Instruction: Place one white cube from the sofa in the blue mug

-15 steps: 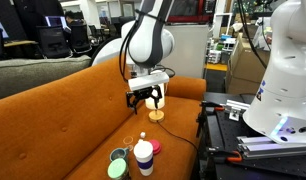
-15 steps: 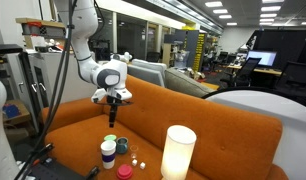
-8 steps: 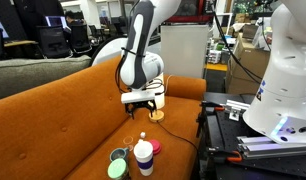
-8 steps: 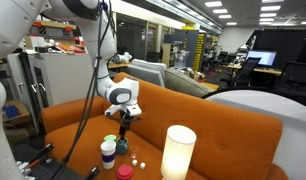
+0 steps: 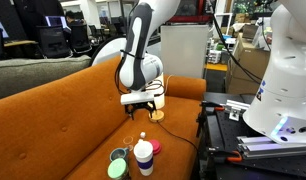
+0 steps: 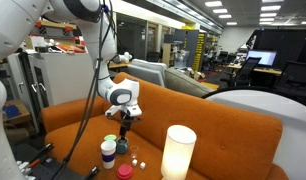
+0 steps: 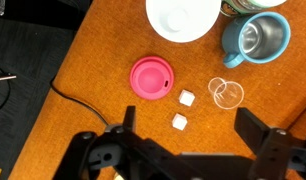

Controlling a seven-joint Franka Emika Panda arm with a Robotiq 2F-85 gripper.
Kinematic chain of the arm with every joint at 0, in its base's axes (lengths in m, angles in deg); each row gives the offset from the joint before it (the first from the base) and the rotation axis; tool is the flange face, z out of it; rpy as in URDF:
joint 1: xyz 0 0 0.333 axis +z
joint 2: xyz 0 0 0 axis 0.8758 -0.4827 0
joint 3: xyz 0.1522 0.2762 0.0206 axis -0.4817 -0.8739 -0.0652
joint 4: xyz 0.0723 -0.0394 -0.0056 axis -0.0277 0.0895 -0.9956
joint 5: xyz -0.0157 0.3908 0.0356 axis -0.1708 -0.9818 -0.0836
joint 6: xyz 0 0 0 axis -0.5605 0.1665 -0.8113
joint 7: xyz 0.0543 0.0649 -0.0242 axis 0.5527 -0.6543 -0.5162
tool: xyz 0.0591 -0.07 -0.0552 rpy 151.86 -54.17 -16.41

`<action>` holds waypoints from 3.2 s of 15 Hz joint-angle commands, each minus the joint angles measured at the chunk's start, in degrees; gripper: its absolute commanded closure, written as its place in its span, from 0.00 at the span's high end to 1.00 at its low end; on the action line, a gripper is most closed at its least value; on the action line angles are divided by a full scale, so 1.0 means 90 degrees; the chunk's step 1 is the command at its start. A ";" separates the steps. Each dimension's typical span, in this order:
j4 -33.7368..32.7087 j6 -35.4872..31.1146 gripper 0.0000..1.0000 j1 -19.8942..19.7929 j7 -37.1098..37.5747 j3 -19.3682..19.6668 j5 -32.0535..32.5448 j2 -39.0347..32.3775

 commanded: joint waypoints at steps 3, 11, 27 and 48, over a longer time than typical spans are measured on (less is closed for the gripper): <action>-0.0352 -0.0008 1.00 -0.0239 0.0102 -0.0109 -0.0424 -0.0352; -0.1564 0.0002 1.00 -0.1181 0.0136 -0.0497 -0.1547 -0.1594; -0.2153 0.0091 1.00 -0.1234 0.0335 -0.0554 -0.1851 -0.2163; -0.5425 0.0877 1.00 -0.1073 0.3759 0.0215 -0.1382 -0.5004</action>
